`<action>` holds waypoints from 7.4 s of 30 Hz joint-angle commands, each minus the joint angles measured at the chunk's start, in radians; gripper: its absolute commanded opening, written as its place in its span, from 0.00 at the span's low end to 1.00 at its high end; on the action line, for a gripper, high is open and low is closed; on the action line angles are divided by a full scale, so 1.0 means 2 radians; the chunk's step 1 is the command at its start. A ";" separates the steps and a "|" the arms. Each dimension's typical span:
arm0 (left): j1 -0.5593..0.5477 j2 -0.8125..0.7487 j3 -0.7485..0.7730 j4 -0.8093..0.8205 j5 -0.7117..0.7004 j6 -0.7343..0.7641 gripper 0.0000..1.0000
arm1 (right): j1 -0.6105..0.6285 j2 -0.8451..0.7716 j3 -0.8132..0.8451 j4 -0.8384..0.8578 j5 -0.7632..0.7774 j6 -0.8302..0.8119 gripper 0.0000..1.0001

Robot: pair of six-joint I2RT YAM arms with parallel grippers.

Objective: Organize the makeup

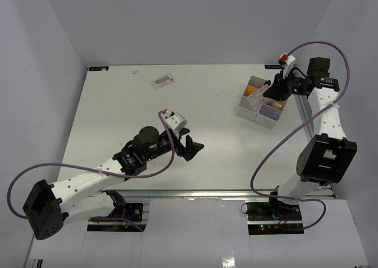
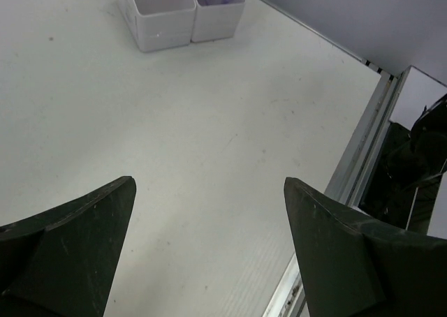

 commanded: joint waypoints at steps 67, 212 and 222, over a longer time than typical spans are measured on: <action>0.297 0.529 0.530 -0.216 0.063 0.220 0.98 | 0.061 -0.257 -0.307 0.109 -0.235 -0.005 0.84; -0.003 0.305 0.114 0.197 0.027 -0.126 0.17 | 0.080 -0.079 -0.249 0.155 -0.136 0.335 0.91; -0.018 0.348 0.170 0.181 0.028 -0.109 0.17 | 0.093 -0.070 -0.254 0.154 -0.117 0.348 0.80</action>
